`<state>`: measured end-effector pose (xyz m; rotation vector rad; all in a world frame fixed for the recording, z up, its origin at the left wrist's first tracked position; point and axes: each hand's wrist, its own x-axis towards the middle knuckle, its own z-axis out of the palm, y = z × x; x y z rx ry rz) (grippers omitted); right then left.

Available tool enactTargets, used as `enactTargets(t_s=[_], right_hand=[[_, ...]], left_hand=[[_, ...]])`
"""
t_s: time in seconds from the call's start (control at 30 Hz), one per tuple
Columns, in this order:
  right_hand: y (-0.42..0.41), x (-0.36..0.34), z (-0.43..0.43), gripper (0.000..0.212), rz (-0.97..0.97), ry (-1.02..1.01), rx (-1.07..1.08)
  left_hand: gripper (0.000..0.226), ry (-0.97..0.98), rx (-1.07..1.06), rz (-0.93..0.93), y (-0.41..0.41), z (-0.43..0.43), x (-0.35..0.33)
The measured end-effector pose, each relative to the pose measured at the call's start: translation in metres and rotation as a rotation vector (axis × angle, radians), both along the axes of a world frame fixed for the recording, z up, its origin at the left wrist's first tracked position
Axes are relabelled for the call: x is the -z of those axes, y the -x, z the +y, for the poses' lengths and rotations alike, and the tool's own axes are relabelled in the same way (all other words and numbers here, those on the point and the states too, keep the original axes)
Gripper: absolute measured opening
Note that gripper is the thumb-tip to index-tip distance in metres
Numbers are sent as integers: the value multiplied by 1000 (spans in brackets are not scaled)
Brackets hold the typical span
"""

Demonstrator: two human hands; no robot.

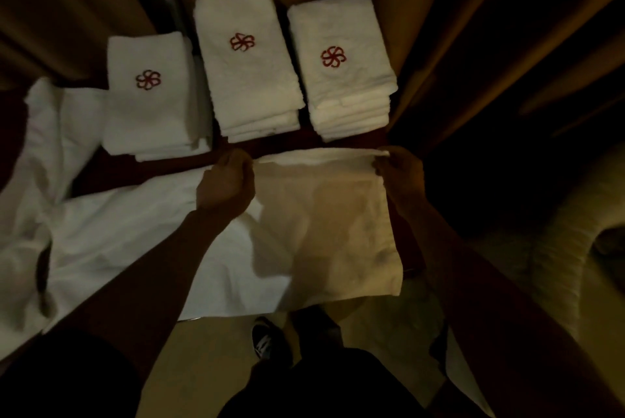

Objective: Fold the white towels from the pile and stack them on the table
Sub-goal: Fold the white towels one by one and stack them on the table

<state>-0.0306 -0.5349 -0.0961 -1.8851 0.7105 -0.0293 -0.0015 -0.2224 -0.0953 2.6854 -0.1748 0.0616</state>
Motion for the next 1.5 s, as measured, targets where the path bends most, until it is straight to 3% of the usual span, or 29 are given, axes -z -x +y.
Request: enactTargets(t_s=[0.2,0.47,0.63,0.8,0.9,1.0,1.17,1.5], right_hand=[[52,6,-1,34,75,-185,91],[90,27,4,33,200,-120,67],[88,29,11,39,305,127,28],[75,26,35,55,336,574,-173],[69,36,54,58,249,717,-434],[68,53,64,83,399,661,-618],[57,64,57,102,448,646,-640],[5,64,18,104,476,718,-706]], left_hand=[[25,-57,252,-35,45,14,15],[24,-36,347,12,82,30,27],[11,24,394,17,89,33,29],[29,-171,188,-93,74,43,31],[52,-280,109,89,69,46,37],[71,-346,126,315,63,47,46],[88,-363,148,455,55,42,55],[103,-361,170,536,20,17,61]])
